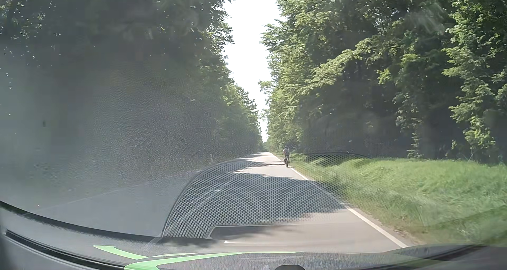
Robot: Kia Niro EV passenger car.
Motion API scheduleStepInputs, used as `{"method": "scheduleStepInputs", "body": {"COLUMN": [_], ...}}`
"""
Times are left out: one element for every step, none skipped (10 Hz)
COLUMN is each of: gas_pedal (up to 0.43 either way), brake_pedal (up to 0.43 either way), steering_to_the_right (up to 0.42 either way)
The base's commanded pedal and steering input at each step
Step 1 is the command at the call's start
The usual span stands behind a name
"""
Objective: Follow the waypoints while adhering to traffic rules and regulations
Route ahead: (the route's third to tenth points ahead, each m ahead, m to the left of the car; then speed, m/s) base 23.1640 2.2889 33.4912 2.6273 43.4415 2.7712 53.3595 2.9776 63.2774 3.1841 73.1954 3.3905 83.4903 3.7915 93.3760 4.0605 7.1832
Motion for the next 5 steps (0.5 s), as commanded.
{"method": "scheduleStepInputs", "body": {"gas_pedal": [0.169,0.169,0.169,0.169,0.169], "brake_pedal": [0.0,0.0,0.0,0.0,0.0], "steering_to_the_right": [0.002,0.002,0.001,0.001,0.0]}}
